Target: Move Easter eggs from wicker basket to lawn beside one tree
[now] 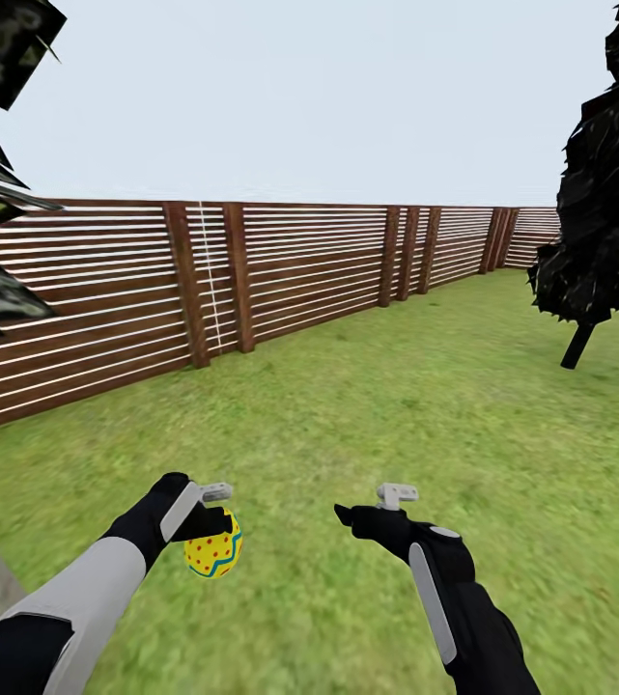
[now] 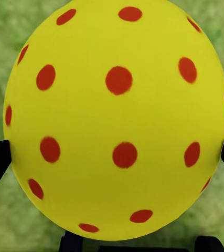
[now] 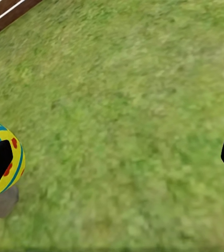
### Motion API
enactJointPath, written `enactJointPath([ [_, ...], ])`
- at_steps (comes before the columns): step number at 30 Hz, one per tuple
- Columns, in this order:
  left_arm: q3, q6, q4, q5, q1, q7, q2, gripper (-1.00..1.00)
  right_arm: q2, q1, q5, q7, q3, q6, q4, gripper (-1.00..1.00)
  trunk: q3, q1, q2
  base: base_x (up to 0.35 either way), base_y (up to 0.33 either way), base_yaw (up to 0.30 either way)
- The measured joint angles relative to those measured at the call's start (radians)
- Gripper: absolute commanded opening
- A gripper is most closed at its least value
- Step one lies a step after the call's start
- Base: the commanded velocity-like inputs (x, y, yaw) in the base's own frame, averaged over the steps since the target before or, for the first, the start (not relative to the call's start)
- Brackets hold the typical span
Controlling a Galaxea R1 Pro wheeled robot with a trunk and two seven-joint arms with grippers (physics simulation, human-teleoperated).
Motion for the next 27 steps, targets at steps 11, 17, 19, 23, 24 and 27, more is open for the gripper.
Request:
enactJointPath([
  [11, 0.000, 0.002, 0.000, -0.001, 0.000, -0.001, -0.001, -1.00, 0.000, 0.000, 0.000, 0.000, 0.000, 0.001, 0.000, 1.00, -0.034, 0.042, -0.077, 0.000, 0.000, 0.000],
  [17, 0.000, 0.003, 0.000, 0.000, 0.000, -0.004, -0.001, -1.00, 0.000, 0.000, 0.000, 0.000, 0.000, 0.001, 0.000, 1.00, -0.053, 0.065, -0.119, 0.000, 0.000, 0.000],
  [19, 0.000, 0.004, 0.000, 0.000, 0.000, -0.008, -0.001, -1.00, 0.000, 0.000, 0.000, 0.000, 0.000, 0.001, 0.000, 1.00, -0.060, 0.073, -0.133, 0.000, 0.000, 0.000],
  [23, 0.000, 0.010, 0.000, 0.002, 0.000, -0.014, -0.001, -1.00, 0.000, 0.000, 0.000, 0.000, 0.000, 0.001, 0.000, 1.00, -0.072, 0.088, -0.161, 0.000, 0.000, 0.000],
  [24, 0.000, 0.012, 0.000, 0.003, 0.000, -0.019, -0.001, -1.00, 0.000, 0.000, 0.000, 0.000, 0.000, 0.001, 0.000, 1.00, -0.075, 0.092, -0.168, 0.000, 0.000, 0.000],
  [27, -0.001, 0.012, 0.000, 0.001, 0.000, -0.056, 0.000, -1.00, 0.000, 0.000, 0.000, 0.000, 0.000, 0.000, 0.000, 1.00, -0.085, 0.104, -0.189, 0.000, 0.000, 0.000],
])
